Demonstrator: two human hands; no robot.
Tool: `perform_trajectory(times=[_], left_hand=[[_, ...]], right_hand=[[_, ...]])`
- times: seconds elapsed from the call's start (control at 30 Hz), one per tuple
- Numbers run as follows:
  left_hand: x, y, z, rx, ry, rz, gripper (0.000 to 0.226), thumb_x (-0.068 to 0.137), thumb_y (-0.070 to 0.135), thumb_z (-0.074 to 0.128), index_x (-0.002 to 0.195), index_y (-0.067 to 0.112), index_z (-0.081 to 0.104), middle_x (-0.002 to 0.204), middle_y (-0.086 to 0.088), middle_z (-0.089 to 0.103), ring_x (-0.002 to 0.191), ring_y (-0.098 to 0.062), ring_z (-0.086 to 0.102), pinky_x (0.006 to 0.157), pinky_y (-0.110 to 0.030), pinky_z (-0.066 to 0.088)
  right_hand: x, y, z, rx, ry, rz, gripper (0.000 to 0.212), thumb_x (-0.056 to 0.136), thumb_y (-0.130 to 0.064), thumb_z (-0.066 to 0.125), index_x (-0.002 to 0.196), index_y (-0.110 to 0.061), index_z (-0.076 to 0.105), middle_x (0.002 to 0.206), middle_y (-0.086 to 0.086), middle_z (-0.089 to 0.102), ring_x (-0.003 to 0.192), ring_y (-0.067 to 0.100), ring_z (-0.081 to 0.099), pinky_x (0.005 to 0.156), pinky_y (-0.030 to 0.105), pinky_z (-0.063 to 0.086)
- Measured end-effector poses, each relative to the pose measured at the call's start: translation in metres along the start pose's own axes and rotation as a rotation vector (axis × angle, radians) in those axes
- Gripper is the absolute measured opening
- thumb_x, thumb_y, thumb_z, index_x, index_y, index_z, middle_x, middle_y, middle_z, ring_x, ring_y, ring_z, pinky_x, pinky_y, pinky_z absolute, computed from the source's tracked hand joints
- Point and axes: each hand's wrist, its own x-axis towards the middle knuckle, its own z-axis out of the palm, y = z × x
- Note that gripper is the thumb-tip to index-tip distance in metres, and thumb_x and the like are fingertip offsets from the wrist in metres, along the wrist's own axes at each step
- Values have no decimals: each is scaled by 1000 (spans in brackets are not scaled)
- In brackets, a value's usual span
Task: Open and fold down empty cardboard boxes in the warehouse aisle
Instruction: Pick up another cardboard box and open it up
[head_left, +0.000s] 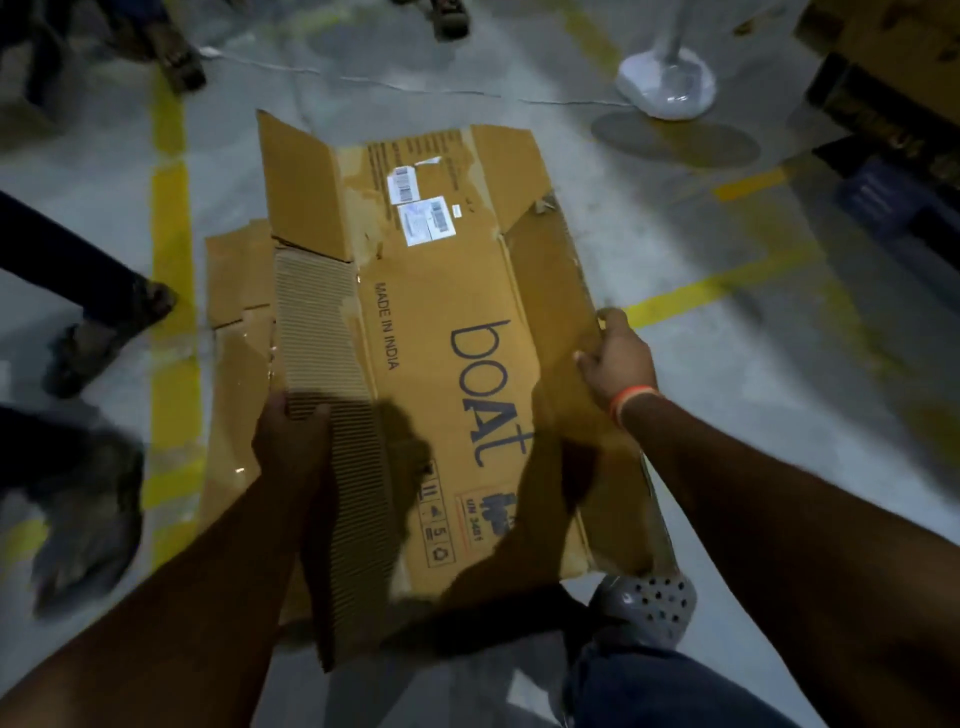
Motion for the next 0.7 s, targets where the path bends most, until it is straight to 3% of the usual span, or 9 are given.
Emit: perform_trajectory(times=[0.1, 0.17, 0.27, 0.4, 0.63, 0.7], left_hand=[[19, 8, 3, 151, -11, 40, 59, 86, 30, 78, 136, 12, 53, 130, -18, 61, 122, -40, 55, 103, -48, 46], [21, 26, 14, 134, -70, 118, 64, 88, 22, 77, 145, 10, 50, 142, -18, 55, 126, -35, 56, 99, -40, 46], [15, 48, 35, 105, -145, 274, 52, 87, 20, 77, 136, 14, 62, 140, -15, 58, 122, -23, 57, 95, -31, 44], [-9, 83, 65, 142, -318, 388, 39, 87, 27, 73, 126, 23, 71, 134, -7, 62, 126, -26, 54, 108, -41, 45], [-96, 152, 132, 194, -586, 640, 25, 93, 18, 72, 118, 22, 74, 113, -2, 70, 105, -23, 64, 84, -33, 52], [-138, 176, 149, 181, -686, 691, 24, 95, 17, 70, 118, 21, 73, 113, -9, 71, 100, -30, 67, 80, -35, 53]], right_hand=[[0, -5, 17, -64, -48, 13, 78, 89, -22, 74, 152, -8, 29, 142, 24, 44, 130, 42, 47, 107, 43, 40], [-4, -1, 23, -112, -74, -7, 79, 90, -22, 74, 153, -10, 29, 145, 22, 41, 132, 41, 45, 110, 43, 40], [-12, 10, 23, -102, -79, -7, 74, 89, -23, 75, 151, -12, 35, 143, 19, 45, 130, 38, 49, 108, 41, 42], [-25, 28, 0, -55, -67, 33, 69, 88, -26, 75, 147, -11, 42, 139, 19, 49, 125, 36, 54, 107, 40, 43], [-89, 90, -83, 37, 49, 130, 62, 89, -26, 74, 144, -12, 48, 137, 17, 51, 123, 34, 57, 107, 42, 43], [-117, 114, -116, 62, 113, 179, 61, 89, -26, 73, 144, -13, 49, 137, 16, 51, 124, 33, 56, 108, 42, 44]])
